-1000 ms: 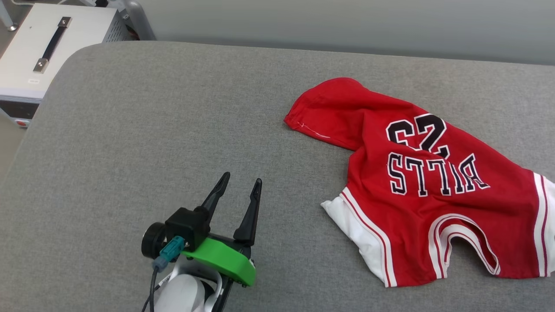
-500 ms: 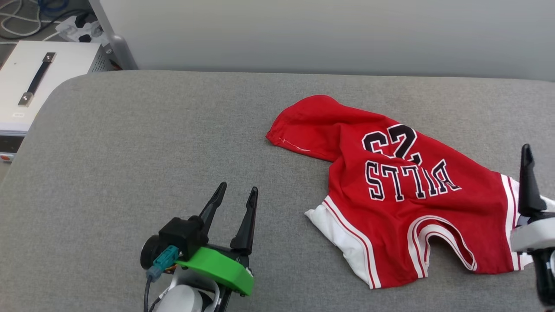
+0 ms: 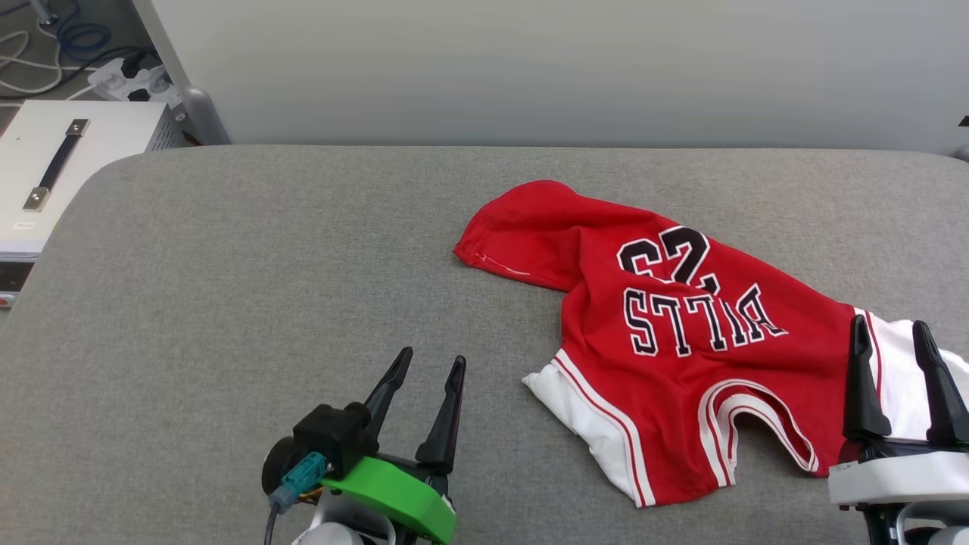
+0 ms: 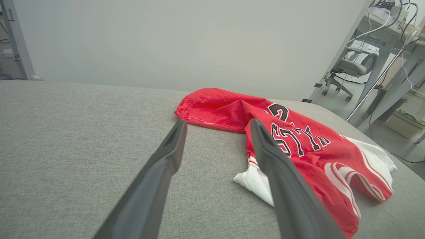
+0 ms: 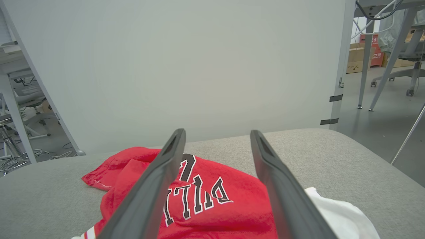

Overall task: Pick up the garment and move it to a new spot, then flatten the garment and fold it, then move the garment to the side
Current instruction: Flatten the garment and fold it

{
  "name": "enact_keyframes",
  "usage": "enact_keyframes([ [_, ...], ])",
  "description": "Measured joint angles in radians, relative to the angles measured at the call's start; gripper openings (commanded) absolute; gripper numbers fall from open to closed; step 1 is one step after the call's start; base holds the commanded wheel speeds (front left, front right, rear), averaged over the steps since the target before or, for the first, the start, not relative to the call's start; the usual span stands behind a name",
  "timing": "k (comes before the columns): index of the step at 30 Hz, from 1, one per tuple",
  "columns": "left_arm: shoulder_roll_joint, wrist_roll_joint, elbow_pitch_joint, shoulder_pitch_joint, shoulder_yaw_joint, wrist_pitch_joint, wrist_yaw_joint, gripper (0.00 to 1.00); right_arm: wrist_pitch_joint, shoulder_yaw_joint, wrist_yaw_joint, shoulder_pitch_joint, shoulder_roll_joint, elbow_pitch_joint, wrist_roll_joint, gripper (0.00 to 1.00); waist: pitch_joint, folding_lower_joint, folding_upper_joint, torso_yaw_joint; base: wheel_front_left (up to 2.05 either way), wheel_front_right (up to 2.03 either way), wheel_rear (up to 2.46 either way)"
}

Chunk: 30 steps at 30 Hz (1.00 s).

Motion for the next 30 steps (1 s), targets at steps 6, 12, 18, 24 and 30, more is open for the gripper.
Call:
enact_keyframes([
  [6, 0.000, 0.000, 0.023, -0.007, -0.019, 0.000, 0.000, 1.00, -0.008, -0.006, 0.000, -0.004, -0.012, 0.003, -0.001, 1.00, 0.015, 0.0000, 0.0000, -0.016, 0.00, 0.00, 0.00],
  [12, 0.002, -0.034, 0.065, -0.091, -0.081, 0.078, 0.000, 1.00, -0.008, -0.004, 0.000, -0.005, -0.020, 0.012, -0.003, 1.00, 0.039, 0.0000, 0.0000, -0.040, 0.00, 0.00, 0.00],
  [18, 0.001, -0.069, 0.097, -0.175, -0.138, 0.348, 0.006, 1.00, -0.008, 0.004, 0.000, -0.011, -0.019, 0.020, -0.010, 1.00, 0.072, 0.0000, 0.0000, -0.069, 0.00, 0.00, 0.00],
  [24, 0.000, -0.076, 0.129, -0.233, -0.183, 0.516, 0.053, 1.00, -0.008, 0.009, 0.000, -0.037, -0.016, 0.022, -0.013, 1.00, 0.109, 0.0000, 0.0000, -0.101, 0.00, 0.00, 0.00],
  [30, 0.003, -0.031, 0.184, -0.271, -0.191, 0.556, 0.116, 1.00, -0.009, 0.013, 0.000, -0.040, -0.013, 0.023, -0.015, 1.00, 0.145, 0.0000, 0.0000, -0.125, 0.00, 0.00, 0.00],
])
